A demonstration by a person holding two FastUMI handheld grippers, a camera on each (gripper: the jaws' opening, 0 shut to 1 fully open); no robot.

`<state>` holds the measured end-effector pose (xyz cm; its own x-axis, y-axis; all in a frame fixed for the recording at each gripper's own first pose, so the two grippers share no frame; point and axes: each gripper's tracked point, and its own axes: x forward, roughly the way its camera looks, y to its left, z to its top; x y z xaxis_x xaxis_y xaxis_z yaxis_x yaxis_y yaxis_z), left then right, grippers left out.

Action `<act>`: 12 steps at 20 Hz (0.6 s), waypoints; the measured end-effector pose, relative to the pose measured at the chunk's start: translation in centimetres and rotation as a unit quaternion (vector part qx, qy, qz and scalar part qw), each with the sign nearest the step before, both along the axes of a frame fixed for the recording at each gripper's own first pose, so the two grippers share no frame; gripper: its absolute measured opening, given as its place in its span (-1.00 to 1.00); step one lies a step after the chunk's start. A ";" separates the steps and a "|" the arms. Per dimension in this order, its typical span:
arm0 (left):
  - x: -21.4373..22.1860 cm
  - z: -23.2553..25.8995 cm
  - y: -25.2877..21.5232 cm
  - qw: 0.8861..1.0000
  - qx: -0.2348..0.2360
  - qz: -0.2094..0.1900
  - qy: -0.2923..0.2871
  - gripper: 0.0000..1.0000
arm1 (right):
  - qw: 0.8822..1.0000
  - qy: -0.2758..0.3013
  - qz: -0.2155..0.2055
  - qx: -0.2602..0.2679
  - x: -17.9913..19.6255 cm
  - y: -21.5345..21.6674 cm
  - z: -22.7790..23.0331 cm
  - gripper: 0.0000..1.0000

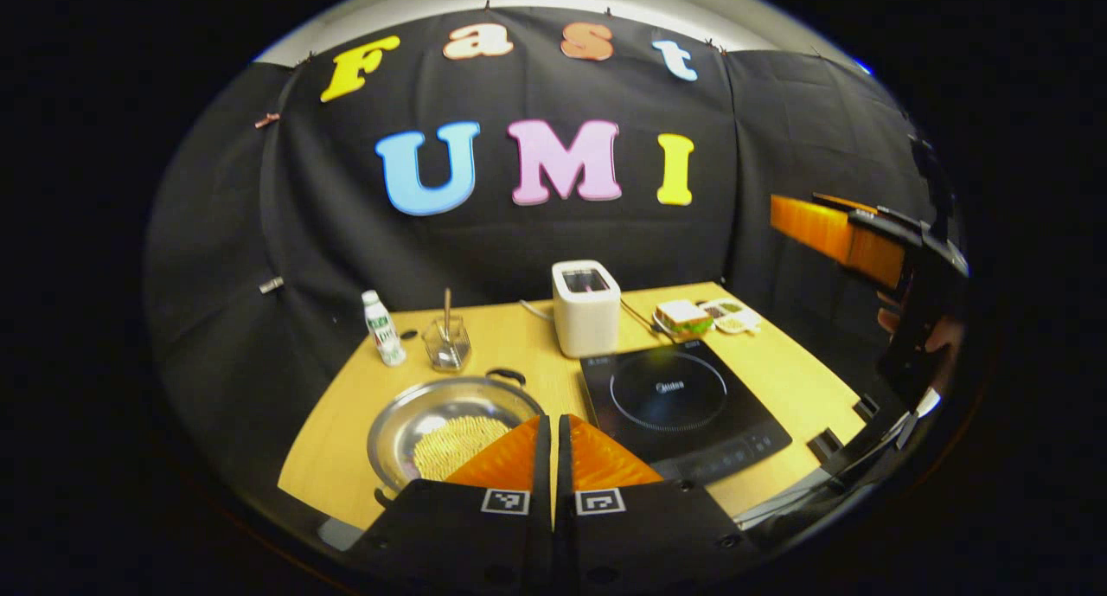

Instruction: First push the handle of the pot to place it horizontally, then grasp the pot with both hands and set it on the induction cooktop.

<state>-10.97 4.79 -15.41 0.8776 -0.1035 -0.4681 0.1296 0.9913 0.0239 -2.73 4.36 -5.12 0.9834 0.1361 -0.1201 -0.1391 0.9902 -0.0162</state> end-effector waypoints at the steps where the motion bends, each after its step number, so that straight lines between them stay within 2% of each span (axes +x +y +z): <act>1: -0.7 -1.4 0.1 1.000 -0.011 -0.009 0.025 -0.90 | 1.000 0.003 0.001 0.000 0.0 0.2 -0.2 0.94; 6: -3.1 -7.2 2.8 0.989 -0.045 -0.021 0.140 -0.90 | 1.000 0.010 0.000 -0.006 -0.1 0.1 -0.8 0.95; 12: -5.1 -13.1 8.3 0.961 -0.041 -0.007 0.274 -0.89 | 1.000 0.015 -0.003 -0.015 -0.1 -0.2 -1.0 0.95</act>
